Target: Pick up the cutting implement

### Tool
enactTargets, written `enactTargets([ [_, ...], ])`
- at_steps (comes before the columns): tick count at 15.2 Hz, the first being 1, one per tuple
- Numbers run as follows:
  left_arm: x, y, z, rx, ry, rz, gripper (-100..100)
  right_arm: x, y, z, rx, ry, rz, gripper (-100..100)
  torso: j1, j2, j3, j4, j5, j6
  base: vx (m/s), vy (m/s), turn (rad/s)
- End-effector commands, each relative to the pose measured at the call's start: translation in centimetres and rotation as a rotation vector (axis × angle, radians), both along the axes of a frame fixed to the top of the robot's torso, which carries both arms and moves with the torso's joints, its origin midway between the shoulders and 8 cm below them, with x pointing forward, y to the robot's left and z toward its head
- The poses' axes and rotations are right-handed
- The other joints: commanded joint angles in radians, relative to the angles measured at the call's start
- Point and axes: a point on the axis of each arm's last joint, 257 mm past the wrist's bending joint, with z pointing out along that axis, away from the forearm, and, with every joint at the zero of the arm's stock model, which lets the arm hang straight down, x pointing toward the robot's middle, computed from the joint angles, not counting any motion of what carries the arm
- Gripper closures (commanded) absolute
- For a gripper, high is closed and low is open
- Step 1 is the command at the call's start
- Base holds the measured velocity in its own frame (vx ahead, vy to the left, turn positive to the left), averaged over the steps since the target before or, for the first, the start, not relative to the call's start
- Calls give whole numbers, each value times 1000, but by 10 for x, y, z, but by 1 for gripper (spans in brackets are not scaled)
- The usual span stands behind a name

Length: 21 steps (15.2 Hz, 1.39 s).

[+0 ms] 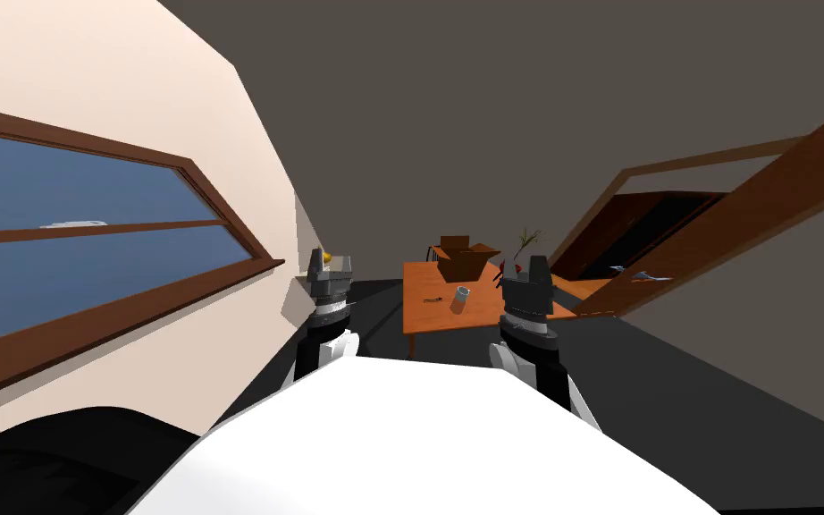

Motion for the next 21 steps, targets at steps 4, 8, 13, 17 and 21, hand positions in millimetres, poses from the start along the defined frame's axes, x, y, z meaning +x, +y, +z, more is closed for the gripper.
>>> enactTargets([
  [4,0,0,0,0,0,0,0,22,9,-37,-99,107,12,-100,0,1,0,0,0,-1,-17,1,180],
  [8,0,0,0,0,0,0,0,40,12,-83,-191,225,8,-100,0,2,1,0,0,-1,-30,4,315],
  [13,0,0,0,0,0,0,0,55,8,-137,-268,352,0,-100,0,2,1,0,0,-1,-27,7,251],
  [17,0,0,0,0,0,0,0,61,2,-191,-353,473,-9,-100,0,2,1,0,0,-1,-23,8,298],
  [21,0,0,0,0,0,0,0,62,-4,-222,-399,543,-15,-100,0,1,1,0,0,-1,-12,5,175],
])
